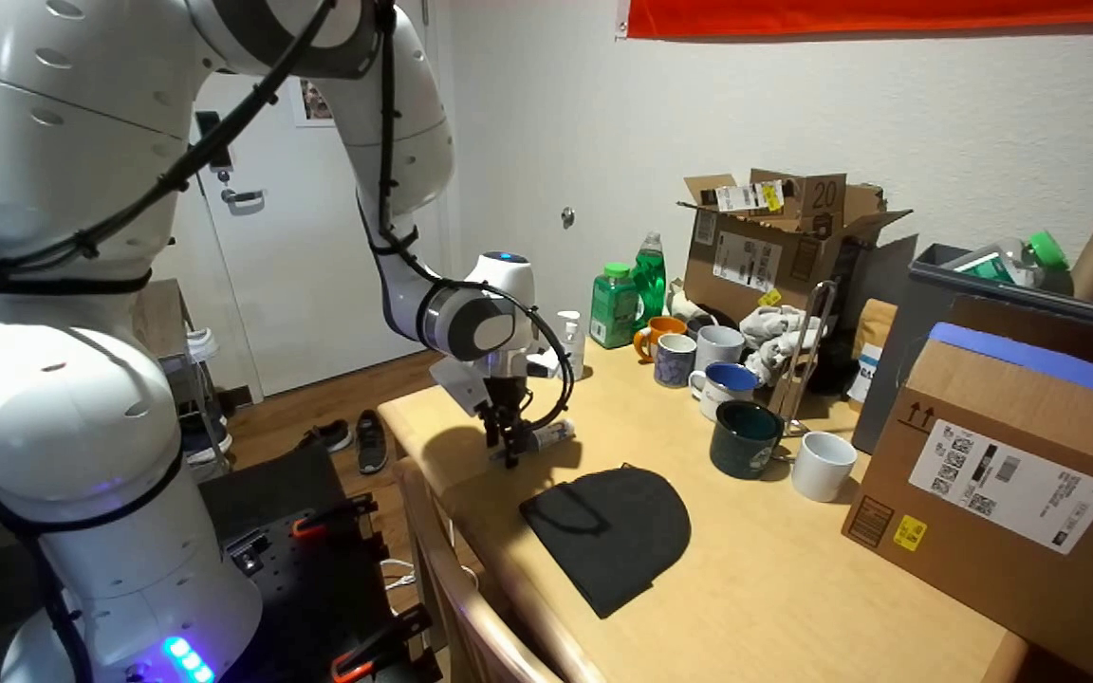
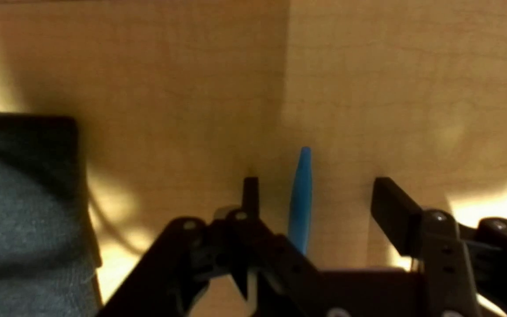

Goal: Roll the lint roller on the beanie

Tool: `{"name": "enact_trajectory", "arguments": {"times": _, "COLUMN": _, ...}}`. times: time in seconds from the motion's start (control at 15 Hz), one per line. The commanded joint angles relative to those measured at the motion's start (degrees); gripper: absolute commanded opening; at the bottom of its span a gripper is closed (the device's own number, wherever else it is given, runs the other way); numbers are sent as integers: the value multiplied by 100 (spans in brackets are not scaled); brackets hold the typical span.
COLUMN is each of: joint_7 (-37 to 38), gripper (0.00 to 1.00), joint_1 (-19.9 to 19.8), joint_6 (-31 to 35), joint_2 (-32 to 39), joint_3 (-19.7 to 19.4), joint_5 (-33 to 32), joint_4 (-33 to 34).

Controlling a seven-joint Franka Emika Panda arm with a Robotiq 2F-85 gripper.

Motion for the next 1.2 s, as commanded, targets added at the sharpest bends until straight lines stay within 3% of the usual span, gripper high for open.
{"name": "enact_trajectory", "arguments": {"times": 0.0, "joint_7": 100, "gripper": 36, "joint_1": -75, "joint_6": 137, "joint_2": -150, "joint_3": 32, "joint_5": 8, "joint_4": -114}}
{"name": "enact_trajectory", "arguments": {"times": 0.27, "joint_7": 71, "gripper": 6, "joint_1": -129, "joint_6": 93, "joint_2": -33, "joint_3": 73, "joint_5": 62, "joint_4": -43}}
{"name": "enact_trajectory", "arguments": {"times": 0.4, "joint_7": 44, "gripper": 1, "joint_1": -182, "joint_6": 87, "joint_2": 11, "joint_3": 111, "joint_5": 121, "joint_4": -36}}
{"name": "enact_trajectory", "arguments": {"times": 1.13, "joint_7": 98, "gripper": 4, "joint_1": -183, "joint_6": -233, "joint_2": -1089, "joint_3": -43, "joint_5": -33, "joint_4": -735}}
